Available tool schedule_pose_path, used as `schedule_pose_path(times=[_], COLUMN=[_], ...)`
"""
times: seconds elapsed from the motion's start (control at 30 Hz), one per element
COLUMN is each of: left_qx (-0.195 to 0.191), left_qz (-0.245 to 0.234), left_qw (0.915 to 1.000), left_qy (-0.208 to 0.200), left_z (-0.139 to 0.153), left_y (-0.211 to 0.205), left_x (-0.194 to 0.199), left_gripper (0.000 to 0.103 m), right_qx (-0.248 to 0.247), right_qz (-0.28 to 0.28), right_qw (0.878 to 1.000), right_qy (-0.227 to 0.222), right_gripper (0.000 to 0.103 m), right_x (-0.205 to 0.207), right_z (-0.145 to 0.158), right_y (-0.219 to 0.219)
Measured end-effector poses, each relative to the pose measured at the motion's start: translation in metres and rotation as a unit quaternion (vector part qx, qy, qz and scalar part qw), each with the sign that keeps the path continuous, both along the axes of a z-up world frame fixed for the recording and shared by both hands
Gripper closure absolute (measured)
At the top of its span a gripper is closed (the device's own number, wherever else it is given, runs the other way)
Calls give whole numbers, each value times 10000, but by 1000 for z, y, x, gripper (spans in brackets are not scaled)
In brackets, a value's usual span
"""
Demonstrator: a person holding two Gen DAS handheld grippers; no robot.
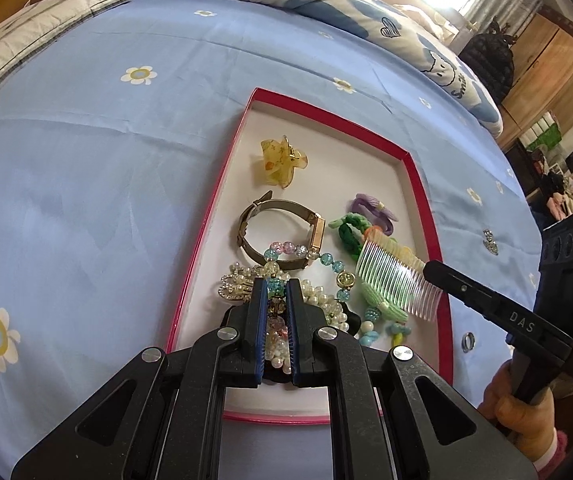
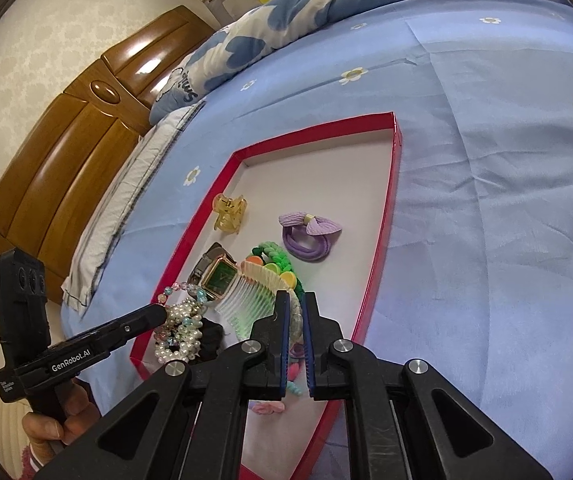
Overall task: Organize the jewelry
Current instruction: 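Carry the beaded bracelet and comb into the tray and open both tools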
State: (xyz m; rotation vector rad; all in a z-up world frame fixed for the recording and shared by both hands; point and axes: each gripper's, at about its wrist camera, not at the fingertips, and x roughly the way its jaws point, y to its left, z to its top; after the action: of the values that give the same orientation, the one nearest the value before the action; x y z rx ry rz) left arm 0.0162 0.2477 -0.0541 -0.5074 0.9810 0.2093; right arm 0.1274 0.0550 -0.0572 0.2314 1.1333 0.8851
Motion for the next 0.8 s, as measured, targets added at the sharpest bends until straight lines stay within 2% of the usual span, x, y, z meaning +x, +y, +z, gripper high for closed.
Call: schedule_pose_path(times=[0.37, 0.5, 0.57, 0.6, 0.73, 0.8], left_qx=[-16, 85, 103, 99, 77, 88], left_qz=[47, 33, 25, 26, 46, 40], left_qw=[10000, 9999, 9999, 9999, 9999, 9999], left_qy=[84, 112, 120, 120, 121, 126], left_z=[-2, 0, 0, 0, 0, 0], left_y=[2, -1, -1, -1, -1, 0], left_x=[1, 1, 1, 0, -1, -1], left_gripper=[95, 95, 94, 94, 84, 84], right_qx=[-19, -11, -29, -10, 47, 34], right_qz=[74, 82, 63, 49, 90, 102], right_qw=[10000, 10000, 10000, 10000, 9999, 9999], right_qy=[9, 29, 46, 60, 14, -7], right_gripper=[93, 92, 87, 80, 70, 70], right_x=[-3, -4, -4, -4, -6, -7], right_z=[-1, -1, -1, -1, 2, 3], right_y=[4, 4, 4, 3, 3, 4])
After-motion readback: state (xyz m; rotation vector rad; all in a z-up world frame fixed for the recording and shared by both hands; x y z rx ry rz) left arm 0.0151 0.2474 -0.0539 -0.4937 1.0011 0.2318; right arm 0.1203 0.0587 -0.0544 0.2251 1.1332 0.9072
